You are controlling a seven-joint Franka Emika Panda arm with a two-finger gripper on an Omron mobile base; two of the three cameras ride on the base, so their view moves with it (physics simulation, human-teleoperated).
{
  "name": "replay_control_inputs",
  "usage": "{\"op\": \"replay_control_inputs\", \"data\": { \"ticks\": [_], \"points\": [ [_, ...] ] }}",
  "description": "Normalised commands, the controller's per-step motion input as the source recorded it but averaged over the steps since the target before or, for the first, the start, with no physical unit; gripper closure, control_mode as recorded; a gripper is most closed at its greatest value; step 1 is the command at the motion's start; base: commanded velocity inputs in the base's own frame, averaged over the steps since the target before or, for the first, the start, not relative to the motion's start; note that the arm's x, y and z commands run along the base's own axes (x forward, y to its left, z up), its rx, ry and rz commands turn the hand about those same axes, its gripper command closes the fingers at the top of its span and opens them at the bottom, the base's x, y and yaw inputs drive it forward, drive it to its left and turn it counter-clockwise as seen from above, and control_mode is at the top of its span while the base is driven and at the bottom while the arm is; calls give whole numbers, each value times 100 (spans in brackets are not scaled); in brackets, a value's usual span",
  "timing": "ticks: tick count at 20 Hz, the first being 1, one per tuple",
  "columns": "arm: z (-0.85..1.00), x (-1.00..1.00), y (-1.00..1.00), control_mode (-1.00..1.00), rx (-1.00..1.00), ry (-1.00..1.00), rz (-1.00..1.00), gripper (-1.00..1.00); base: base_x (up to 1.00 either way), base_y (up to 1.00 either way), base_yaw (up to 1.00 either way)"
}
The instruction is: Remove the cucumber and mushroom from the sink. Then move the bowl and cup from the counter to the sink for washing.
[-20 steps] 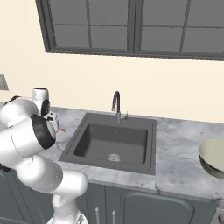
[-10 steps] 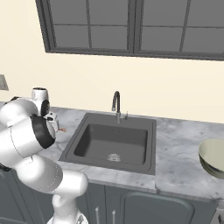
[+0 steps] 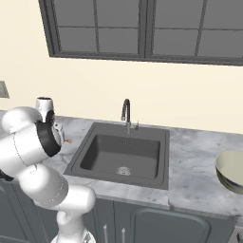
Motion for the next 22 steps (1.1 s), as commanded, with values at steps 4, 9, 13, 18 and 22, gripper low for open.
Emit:
{"op": "replay_control_inputs", "data": {
  "ticks": [4,9,13,18,22],
  "points": [
    [-9,6,11,-100,0,0,0,-100,0,0,0],
    [-8,3,13,-100,0,-1,0,-100,0,0,0],
    [-8,4,12,-100,0,-1,-1,-100,0,0,0],
    [-8,4,9,-100,0,-1,0,-100,0,0,0],
    [-6,-9,7,-100,0,-1,0,-100,0,0,0]
  ]
}}
